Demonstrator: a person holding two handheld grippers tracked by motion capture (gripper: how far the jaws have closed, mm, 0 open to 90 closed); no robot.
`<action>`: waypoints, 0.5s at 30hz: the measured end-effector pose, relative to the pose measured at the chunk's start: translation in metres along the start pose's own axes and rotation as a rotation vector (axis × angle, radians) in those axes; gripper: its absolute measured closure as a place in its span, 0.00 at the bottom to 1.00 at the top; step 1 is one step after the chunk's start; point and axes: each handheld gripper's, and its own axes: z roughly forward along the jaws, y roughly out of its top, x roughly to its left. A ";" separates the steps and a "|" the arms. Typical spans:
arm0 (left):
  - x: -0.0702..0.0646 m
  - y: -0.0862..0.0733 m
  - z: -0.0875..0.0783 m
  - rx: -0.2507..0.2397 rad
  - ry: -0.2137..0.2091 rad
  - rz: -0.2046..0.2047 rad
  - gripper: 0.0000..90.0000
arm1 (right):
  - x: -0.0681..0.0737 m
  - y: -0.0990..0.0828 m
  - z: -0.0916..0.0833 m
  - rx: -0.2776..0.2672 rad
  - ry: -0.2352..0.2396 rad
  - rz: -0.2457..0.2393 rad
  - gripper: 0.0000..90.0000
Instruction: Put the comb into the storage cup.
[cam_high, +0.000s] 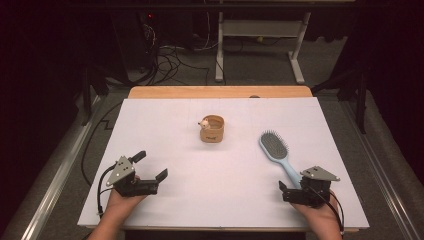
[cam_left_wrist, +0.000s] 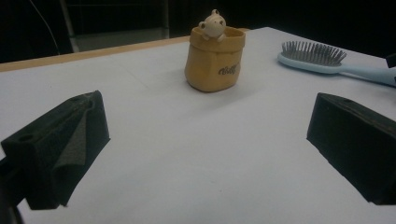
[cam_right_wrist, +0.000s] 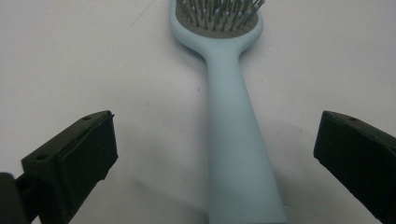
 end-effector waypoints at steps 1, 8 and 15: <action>0.000 0.000 0.000 0.001 -0.001 0.001 0.00 | 0.000 0.000 0.000 0.006 0.001 0.002 0.00; 0.001 0.000 0.001 -0.004 -0.012 0.002 0.00 | -0.004 0.001 0.000 0.042 0.030 0.000 0.00; -0.002 -0.001 0.001 -0.001 -0.020 0.010 0.00 | -0.007 0.004 0.002 0.078 0.059 -0.003 0.00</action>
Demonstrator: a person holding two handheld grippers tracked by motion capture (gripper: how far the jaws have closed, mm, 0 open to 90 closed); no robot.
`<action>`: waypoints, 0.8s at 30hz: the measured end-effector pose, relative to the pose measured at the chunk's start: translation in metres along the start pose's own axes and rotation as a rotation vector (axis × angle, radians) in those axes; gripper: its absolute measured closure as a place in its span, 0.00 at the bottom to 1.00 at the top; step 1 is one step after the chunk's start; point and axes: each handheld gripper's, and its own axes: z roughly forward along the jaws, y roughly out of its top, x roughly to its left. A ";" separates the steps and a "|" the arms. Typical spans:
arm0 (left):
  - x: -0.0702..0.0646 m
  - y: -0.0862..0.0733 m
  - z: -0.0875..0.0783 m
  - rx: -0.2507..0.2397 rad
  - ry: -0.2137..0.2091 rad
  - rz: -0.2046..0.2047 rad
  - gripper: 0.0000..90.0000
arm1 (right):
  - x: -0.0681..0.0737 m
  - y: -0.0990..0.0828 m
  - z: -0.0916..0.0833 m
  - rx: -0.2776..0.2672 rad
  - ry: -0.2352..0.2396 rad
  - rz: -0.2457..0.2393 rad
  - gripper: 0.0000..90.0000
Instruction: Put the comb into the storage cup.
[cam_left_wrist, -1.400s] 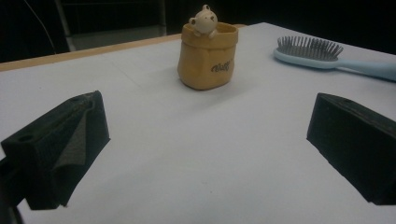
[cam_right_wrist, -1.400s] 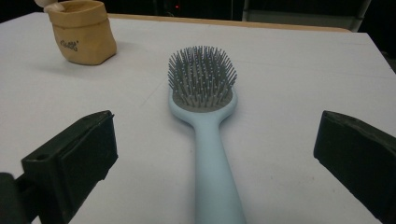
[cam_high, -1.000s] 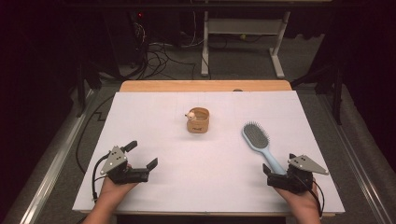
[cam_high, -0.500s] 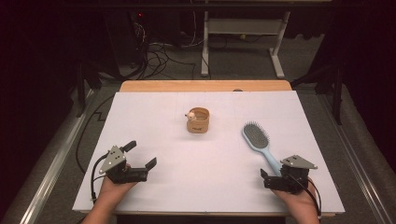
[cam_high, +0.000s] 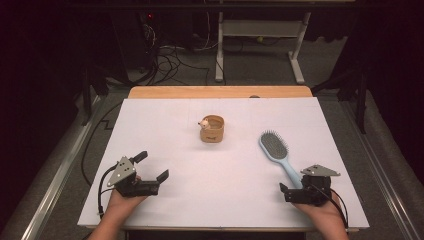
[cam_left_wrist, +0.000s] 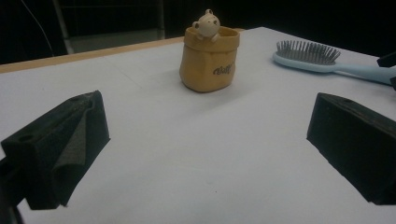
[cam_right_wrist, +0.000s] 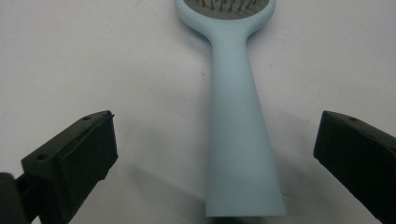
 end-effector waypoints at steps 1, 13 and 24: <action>0.000 0.000 0.000 0.001 -0.001 0.000 0.00 | -0.001 0.000 0.000 0.007 0.006 0.001 0.00; -0.002 -0.001 0.001 0.008 -0.006 0.008 0.00 | -0.006 0.002 0.005 0.087 0.046 -0.002 0.00; -0.002 -0.001 0.002 0.009 -0.008 0.009 0.00 | -0.007 0.013 0.002 0.135 0.048 -0.040 0.00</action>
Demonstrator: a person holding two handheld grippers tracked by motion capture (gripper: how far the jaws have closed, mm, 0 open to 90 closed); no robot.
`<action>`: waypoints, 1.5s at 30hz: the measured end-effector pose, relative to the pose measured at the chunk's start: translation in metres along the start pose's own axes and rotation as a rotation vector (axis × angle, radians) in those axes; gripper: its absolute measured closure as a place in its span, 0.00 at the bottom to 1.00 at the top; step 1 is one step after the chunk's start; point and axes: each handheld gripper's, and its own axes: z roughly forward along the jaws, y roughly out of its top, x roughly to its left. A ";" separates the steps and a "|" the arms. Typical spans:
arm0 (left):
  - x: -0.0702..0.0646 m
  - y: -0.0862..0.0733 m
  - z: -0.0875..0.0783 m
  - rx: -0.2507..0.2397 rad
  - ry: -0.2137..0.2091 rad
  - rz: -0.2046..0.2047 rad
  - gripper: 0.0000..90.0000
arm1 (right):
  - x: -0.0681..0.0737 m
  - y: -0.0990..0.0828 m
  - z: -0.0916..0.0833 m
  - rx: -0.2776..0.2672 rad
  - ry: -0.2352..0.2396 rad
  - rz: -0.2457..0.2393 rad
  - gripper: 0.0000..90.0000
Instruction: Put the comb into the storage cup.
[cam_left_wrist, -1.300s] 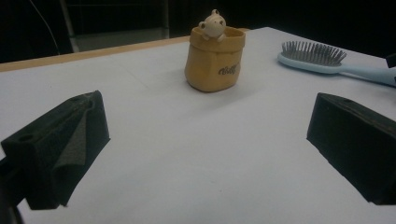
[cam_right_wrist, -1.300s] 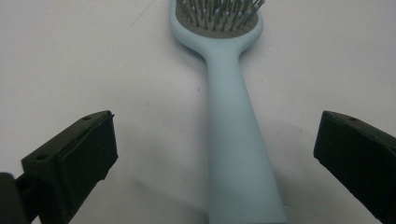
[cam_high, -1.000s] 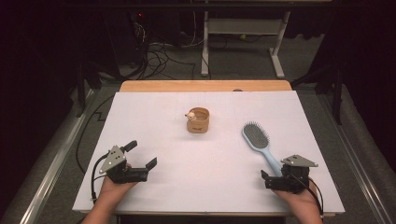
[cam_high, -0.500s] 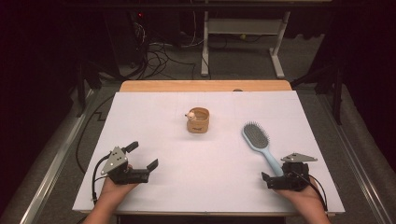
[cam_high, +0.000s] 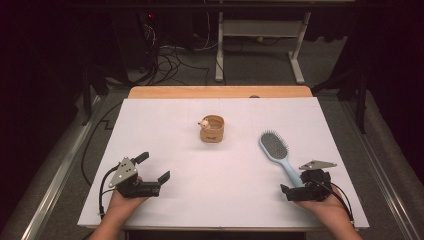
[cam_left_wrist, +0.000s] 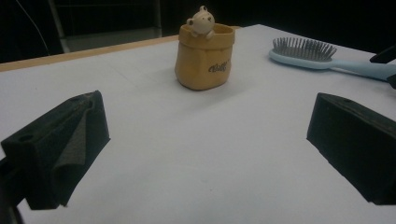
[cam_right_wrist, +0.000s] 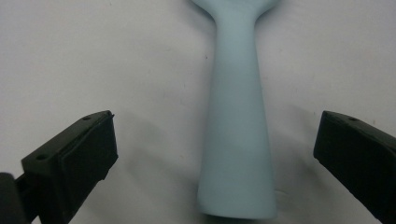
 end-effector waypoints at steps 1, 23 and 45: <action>0.000 0.000 0.000 0.001 0.000 0.001 0.00 | 0.001 0.003 0.000 0.012 -0.003 -0.012 0.00; 0.000 -0.001 0.000 0.000 -0.003 -0.003 0.00 | -0.009 0.056 0.014 0.063 0.007 -0.038 0.00; 0.001 -0.001 0.000 0.002 -0.004 -0.001 0.00 | -0.018 0.088 0.045 0.101 0.007 -0.027 0.00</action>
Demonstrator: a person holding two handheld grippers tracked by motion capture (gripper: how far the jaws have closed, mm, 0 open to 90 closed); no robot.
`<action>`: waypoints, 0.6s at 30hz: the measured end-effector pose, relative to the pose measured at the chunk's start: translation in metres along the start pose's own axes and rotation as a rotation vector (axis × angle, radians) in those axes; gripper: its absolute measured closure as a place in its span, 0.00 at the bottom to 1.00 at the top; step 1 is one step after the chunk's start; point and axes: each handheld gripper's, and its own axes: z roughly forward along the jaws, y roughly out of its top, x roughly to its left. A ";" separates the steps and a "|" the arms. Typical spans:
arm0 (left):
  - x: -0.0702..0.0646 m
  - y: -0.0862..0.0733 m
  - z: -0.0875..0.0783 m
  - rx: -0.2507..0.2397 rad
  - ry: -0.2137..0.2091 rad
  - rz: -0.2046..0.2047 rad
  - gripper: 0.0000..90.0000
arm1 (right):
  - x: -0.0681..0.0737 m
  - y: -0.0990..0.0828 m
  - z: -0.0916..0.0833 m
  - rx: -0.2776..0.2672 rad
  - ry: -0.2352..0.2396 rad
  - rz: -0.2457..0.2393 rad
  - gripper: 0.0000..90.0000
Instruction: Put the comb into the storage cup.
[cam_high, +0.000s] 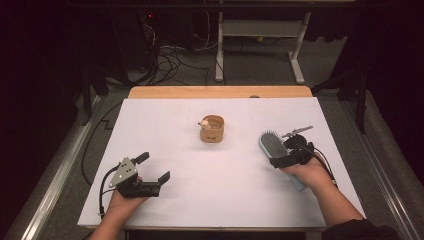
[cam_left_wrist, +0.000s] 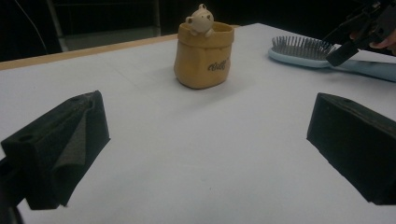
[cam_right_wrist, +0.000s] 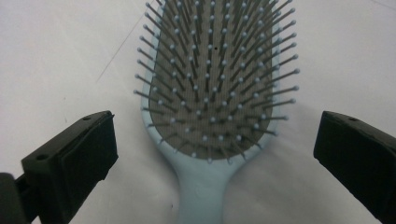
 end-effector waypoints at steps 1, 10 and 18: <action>0.000 0.000 0.000 0.000 0.001 0.001 0.00 | 0.000 0.001 0.001 0.000 -0.001 0.001 0.00; 0.000 0.000 0.000 -0.003 0.001 -0.001 0.00 | -0.001 0.012 0.011 0.014 -0.008 -0.011 0.00; 0.000 0.000 -0.001 0.000 -0.002 0.003 0.00 | -0.001 0.020 0.018 0.036 -0.007 -0.021 0.00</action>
